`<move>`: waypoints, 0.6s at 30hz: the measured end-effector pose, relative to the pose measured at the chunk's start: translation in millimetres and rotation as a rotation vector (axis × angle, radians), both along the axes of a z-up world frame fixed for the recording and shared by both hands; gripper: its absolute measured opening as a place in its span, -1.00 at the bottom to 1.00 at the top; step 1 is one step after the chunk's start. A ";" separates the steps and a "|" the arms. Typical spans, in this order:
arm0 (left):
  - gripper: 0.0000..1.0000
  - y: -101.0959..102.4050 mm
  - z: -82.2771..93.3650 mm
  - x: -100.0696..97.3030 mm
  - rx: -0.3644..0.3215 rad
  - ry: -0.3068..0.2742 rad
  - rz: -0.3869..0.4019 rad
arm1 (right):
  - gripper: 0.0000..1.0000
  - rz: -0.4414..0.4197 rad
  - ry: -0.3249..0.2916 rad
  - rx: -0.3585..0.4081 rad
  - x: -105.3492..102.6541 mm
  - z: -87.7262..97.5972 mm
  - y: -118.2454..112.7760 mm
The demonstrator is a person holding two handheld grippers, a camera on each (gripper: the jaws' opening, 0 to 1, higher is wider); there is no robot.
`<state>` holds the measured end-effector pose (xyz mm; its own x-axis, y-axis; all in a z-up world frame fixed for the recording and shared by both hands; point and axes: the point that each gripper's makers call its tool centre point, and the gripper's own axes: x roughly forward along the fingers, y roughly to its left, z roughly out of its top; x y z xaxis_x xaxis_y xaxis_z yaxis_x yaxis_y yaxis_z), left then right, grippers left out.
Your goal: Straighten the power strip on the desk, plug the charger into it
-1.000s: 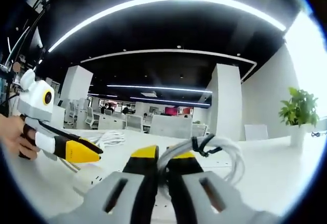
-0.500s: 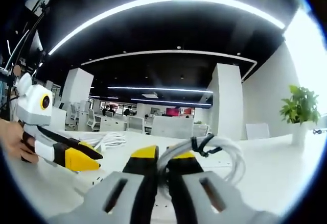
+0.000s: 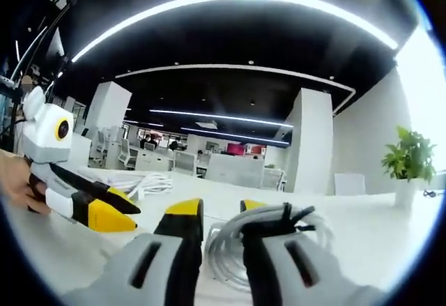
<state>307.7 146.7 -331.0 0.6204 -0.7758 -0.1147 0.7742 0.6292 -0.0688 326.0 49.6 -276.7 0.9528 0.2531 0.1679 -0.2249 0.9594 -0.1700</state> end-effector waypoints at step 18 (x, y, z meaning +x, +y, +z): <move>-0.48 -2.3 -1.1 -5.1 0.006 -0.004 -0.008 | -0.79 0.021 0.317 -0.038 -5.0 -8.8 -8.1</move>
